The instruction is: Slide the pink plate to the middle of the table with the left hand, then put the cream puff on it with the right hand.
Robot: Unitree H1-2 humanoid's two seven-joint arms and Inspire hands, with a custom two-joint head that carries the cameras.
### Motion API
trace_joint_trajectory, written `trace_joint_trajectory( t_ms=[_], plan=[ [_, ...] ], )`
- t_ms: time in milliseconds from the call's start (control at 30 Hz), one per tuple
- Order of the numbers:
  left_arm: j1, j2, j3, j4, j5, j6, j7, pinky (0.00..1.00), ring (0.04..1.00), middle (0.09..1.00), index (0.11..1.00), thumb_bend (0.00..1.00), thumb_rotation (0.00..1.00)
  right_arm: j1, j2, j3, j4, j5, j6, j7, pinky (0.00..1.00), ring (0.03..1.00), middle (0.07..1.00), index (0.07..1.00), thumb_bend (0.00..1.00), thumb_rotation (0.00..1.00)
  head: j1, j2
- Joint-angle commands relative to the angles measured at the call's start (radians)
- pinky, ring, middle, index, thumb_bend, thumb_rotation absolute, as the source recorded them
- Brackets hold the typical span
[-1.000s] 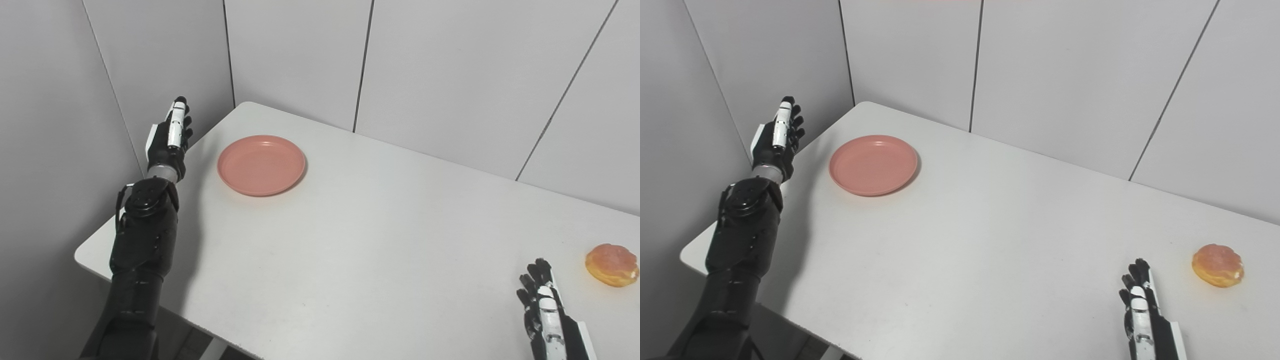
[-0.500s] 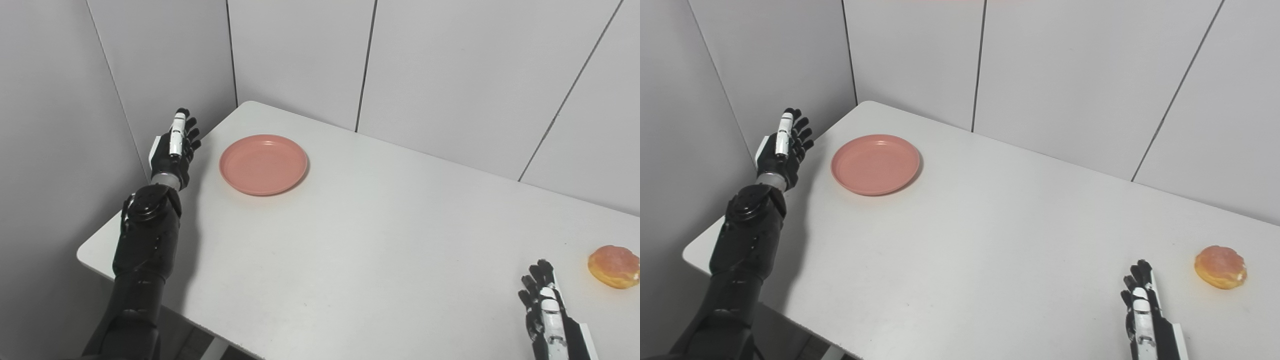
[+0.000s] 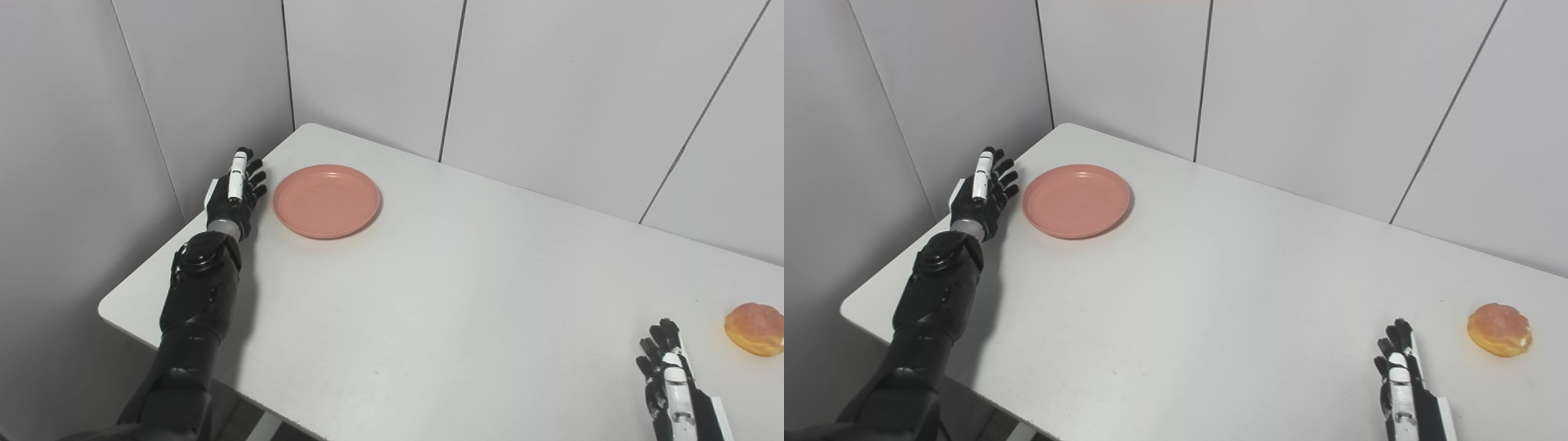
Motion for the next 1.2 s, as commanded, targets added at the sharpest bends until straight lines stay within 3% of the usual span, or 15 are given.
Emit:
trace_joint_trajectory(
  t_ms=[0, 333, 733, 867, 1167],
  plan=[
    [-0.055, 0.01, -0.011, -0.003, 0.006, -0.029, -0.001, 0.94, 0.945, 0.945, 0.93, 0.27, 1.0, -0.022, -0.004, -0.002, -0.03, 0.006, -0.025, 0.004, 1.0, 1.0, 1.0, 1.0, 0.0, 1.0, -0.001, 0.001],
    [-0.09, 0.009, -0.024, 0.071, -0.011, -0.044, -0.03, 0.98, 0.983, 0.977, 0.963, 0.29, 1.0, -0.019, -0.002, -0.001, -0.041, 0.007, -0.016, 0.003, 1.0, 1.0, 1.0, 1.0, 0.0, 1.0, -0.006, 0.009],
    [-0.1, -0.014, -0.046, 0.125, -0.005, -0.063, -0.02, 0.92, 0.936, 0.933, 0.918, 0.36, 1.0, -0.02, 0.002, -0.001, -0.037, 0.001, -0.024, -0.004, 1.0, 1.0, 1.0, 1.0, 0.0, 1.0, -0.014, 0.014],
    [-0.086, -0.029, -0.05, 0.148, -0.037, -0.086, -0.078, 0.94, 0.951, 0.949, 0.927, 0.38, 1.0, -0.019, 0.002, -0.001, -0.039, 0.001, -0.019, -0.003, 1.0, 1.0, 1.0, 1.0, 0.0, 1.0, -0.018, 0.019],
    [-0.042, -0.075, -0.089, 0.06, -0.045, -0.05, -0.086, 0.96, 0.958, 0.956, 0.939, 0.37, 1.0, -0.02, 0.003, 0.002, -0.033, 0.004, -0.03, 0.003, 1.0, 1.0, 1.0, 1.0, 0.01, 1.0, -0.033, 0.025]
  ],
)
